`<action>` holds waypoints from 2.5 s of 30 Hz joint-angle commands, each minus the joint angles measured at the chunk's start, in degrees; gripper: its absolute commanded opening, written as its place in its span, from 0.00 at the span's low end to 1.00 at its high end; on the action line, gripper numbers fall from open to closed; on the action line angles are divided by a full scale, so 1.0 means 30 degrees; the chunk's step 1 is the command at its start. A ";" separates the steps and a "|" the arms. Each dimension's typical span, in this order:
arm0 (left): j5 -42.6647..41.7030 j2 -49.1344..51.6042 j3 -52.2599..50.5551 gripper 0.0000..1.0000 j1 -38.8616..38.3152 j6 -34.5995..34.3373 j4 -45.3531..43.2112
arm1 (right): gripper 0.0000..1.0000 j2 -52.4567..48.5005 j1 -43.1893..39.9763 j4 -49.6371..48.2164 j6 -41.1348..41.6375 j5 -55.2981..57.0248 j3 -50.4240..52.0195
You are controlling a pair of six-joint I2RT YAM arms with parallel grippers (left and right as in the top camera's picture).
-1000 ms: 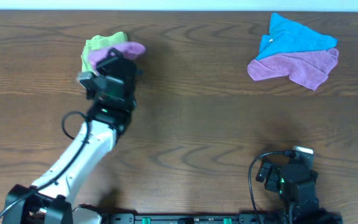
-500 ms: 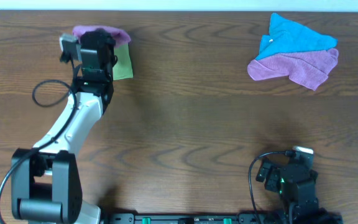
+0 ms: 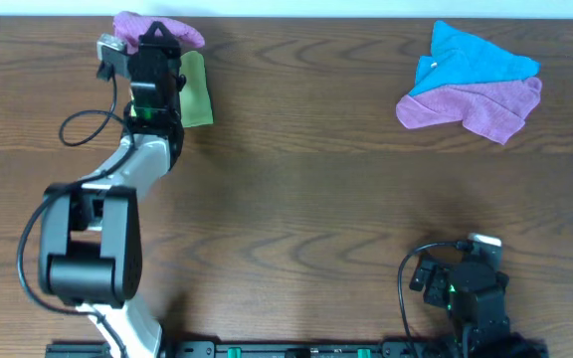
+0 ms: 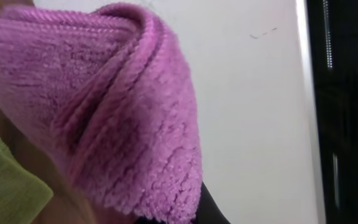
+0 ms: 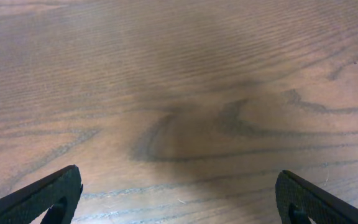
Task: Fold the cloth
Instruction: 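Carry the purple square with the left gripper onto the yellow-green cloth, then lower the purple square onto the green cloth and open the left gripper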
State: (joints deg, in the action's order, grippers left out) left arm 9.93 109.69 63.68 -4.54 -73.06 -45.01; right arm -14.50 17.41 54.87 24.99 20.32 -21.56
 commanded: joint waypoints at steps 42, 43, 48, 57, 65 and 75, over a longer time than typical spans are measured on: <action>-0.1341 0.1574 0.0561 0.12 0.0277 0.0780 0.8684 | 0.99 0.0102 -0.0168 0.0022 -0.0270 0.0146 0.0015; -0.1333 0.1574 0.0561 0.11 0.0277 0.0780 0.8932 | 0.99 0.0102 -0.0168 0.0022 -0.0270 0.0146 0.0015; -0.1348 0.1537 0.0561 0.11 0.0430 0.0801 0.9559 | 0.99 0.0102 -0.0168 0.0022 -0.0270 0.0146 0.0015; -0.1479 0.1537 0.0561 0.18 0.1384 0.0801 1.1176 | 0.99 0.0102 -0.0168 0.0015 -0.0270 0.0146 0.0015; -0.1836 0.1275 0.0561 0.95 0.2047 0.0794 1.1271 | 0.99 0.0102 -0.0168 0.0022 -0.0270 0.0146 0.0015; -0.1843 0.0670 0.0568 0.95 0.2222 0.0801 1.0324 | 0.99 0.0102 -0.0168 0.0022 -0.0277 0.0146 0.0015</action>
State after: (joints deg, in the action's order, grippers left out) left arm 4.60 113.80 64.31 1.52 -71.55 -13.91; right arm -14.50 17.41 54.87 24.99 20.34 -21.56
